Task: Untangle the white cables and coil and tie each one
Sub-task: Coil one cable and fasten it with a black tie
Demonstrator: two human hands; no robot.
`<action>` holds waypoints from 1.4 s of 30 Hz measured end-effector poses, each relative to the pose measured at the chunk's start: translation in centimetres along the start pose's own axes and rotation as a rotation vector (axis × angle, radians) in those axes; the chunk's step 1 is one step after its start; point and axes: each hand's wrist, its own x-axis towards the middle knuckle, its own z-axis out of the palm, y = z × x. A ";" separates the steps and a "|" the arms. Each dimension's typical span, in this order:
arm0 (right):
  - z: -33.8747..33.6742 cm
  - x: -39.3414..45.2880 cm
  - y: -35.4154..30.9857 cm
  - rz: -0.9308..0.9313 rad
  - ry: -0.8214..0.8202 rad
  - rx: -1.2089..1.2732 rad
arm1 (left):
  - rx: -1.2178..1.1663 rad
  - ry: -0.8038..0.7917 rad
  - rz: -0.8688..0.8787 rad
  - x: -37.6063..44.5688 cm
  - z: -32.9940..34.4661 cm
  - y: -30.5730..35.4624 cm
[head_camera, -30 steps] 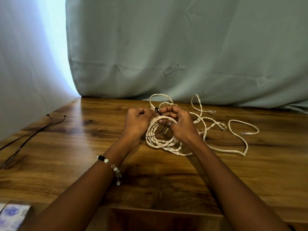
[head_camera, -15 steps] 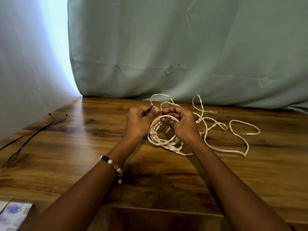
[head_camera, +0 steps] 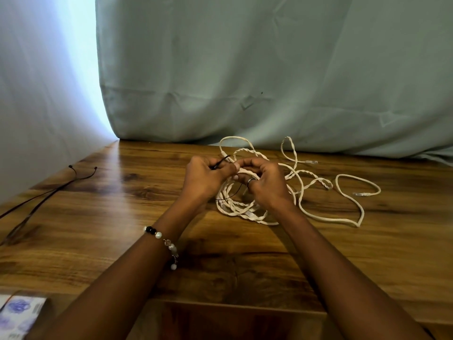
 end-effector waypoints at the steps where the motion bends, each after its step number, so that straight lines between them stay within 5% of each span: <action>1: 0.1 0.0 0.0 -0.008 -0.010 0.005 | -0.028 0.020 -0.024 0.1 -0.1 0.0; 24: 0.3 -0.8 -1.4 -0.175 -0.136 -0.172 | -0.153 0.183 -0.132 0.0 0.1 0.1; 31: 0.5 -0.3 0.0 -0.066 0.123 -0.127 | -0.263 0.065 -0.089 -0.8 0.5 1.1; 42: -0.5 0.3 0.4 -0.131 -0.013 0.059 | -0.144 -0.071 -0.064 -0.7 -0.1 0.8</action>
